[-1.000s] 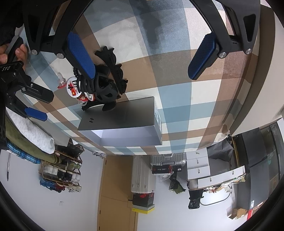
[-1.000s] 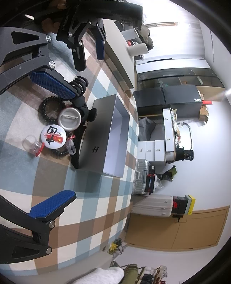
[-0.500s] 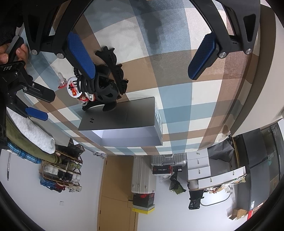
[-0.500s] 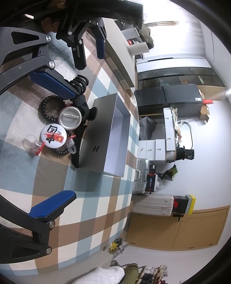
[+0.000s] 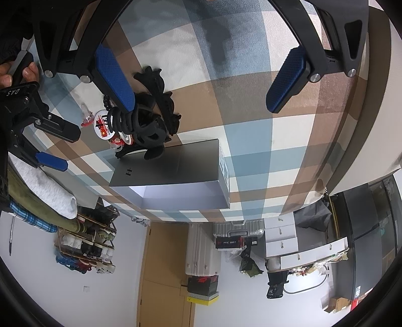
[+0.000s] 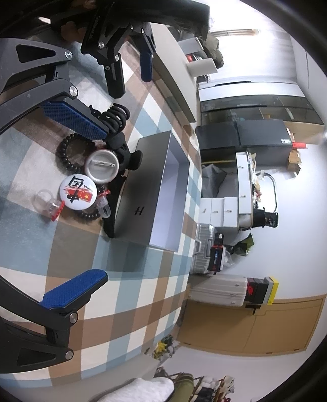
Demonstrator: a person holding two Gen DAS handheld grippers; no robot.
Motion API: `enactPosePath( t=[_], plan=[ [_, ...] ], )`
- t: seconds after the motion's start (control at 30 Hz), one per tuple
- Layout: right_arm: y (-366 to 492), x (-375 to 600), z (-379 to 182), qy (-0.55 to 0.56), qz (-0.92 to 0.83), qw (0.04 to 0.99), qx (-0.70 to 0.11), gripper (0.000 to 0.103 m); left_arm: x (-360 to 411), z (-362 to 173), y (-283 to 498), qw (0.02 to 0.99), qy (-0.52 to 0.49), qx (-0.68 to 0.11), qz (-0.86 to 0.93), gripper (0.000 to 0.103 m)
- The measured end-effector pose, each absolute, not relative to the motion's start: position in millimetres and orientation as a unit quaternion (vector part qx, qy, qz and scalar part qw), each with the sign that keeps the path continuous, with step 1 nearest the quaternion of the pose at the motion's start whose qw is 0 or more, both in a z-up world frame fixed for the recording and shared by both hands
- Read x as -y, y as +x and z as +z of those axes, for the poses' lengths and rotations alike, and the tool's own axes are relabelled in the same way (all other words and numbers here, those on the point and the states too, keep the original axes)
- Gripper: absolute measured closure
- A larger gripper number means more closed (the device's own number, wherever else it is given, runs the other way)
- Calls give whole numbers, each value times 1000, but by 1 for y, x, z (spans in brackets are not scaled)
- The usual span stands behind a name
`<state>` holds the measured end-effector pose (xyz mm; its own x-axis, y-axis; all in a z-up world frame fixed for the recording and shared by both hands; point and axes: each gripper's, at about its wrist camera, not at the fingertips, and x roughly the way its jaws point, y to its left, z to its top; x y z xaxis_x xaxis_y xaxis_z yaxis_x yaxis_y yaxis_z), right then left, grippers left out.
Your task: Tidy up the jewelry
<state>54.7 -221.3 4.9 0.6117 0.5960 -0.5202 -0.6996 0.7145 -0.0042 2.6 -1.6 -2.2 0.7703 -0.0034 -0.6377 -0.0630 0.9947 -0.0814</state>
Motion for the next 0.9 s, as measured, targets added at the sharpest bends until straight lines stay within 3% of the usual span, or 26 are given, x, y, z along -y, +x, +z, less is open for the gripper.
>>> enactPosePath(
  t=[0.9],
  plan=[
    [60,223,3,-98,354,893,-260,0,-1,-2,2,939,-58,-339,17,1]
  ],
)
